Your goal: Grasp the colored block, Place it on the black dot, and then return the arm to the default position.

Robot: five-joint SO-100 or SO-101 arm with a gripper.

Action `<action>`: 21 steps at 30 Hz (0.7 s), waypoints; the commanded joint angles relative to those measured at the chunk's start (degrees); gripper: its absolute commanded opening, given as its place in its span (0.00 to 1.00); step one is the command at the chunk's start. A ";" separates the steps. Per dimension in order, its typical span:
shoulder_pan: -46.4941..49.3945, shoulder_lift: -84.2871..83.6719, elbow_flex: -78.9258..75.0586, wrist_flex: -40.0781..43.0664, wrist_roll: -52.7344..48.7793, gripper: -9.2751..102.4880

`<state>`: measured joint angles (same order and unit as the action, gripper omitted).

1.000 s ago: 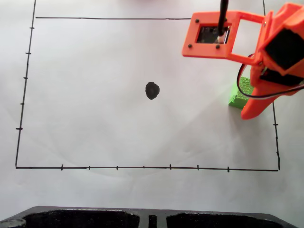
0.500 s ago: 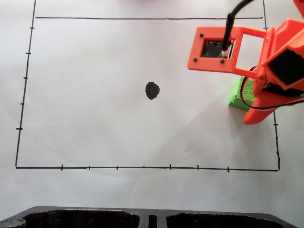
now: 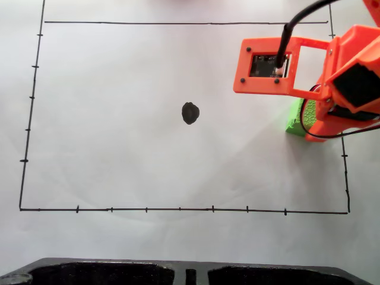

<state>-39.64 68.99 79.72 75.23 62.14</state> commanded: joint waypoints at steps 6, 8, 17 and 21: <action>1.85 0.00 -2.11 0.44 -3.34 0.21; 2.02 0.35 -1.93 0.44 -4.39 0.20; 2.81 2.20 -1.67 -0.09 -9.23 0.16; 2.72 4.92 -1.67 1.76 -12.39 0.17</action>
<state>-37.79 68.82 79.19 75.76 50.98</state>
